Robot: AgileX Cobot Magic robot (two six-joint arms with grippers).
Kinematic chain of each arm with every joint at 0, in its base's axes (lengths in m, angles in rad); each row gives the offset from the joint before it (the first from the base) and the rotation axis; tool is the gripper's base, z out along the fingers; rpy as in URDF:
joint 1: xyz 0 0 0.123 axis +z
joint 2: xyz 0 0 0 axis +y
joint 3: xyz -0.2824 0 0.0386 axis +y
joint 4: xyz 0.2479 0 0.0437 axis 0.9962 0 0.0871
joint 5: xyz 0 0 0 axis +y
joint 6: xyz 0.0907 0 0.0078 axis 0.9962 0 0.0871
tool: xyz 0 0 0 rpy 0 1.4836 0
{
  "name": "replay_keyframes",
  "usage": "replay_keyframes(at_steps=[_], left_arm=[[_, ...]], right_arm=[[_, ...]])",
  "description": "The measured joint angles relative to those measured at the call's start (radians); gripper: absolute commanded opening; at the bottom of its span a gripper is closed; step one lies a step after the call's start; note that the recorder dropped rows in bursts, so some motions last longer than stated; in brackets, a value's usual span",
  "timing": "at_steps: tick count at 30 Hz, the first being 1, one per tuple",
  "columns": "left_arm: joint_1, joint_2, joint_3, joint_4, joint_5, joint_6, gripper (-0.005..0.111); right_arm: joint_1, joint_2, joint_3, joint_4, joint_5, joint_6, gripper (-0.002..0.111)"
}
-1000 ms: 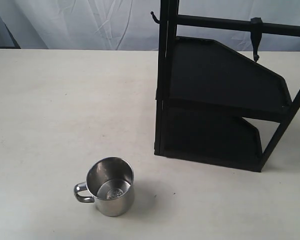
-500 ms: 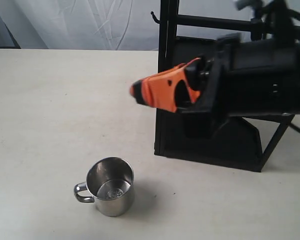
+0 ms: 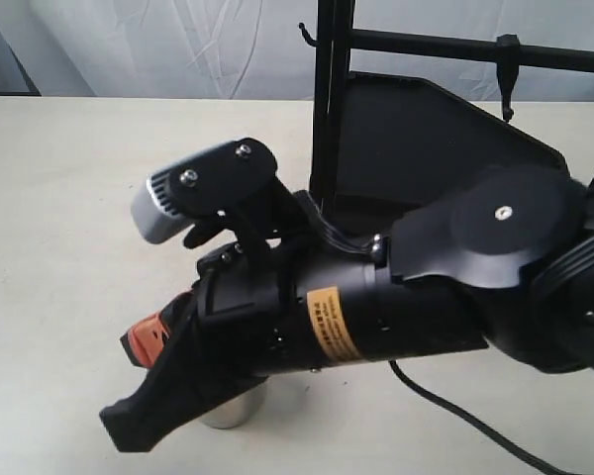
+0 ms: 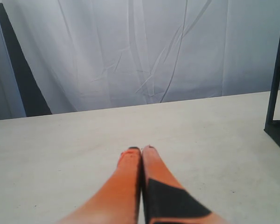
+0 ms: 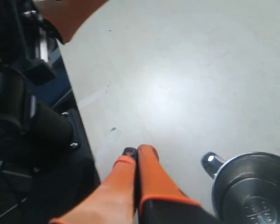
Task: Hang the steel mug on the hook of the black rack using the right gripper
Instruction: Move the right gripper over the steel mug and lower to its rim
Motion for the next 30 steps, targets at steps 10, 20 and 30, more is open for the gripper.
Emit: replay_keyframes(at_steps=[10,20,30], left_arm=[[0.000,0.000,0.000,0.000,0.000,0.000,0.002],[0.000,0.000,0.000,0.000,0.000,0.000,0.002],[0.000,0.000,0.000,0.000,0.000,0.000,0.002]], right_arm=[[0.014,0.025,0.000,0.000,0.387,-0.140,-0.001],[0.014,0.075,0.000,0.346,0.536,-0.632,-0.001],[0.047,0.094,-0.109,1.397,0.856,-1.571,-0.001]])
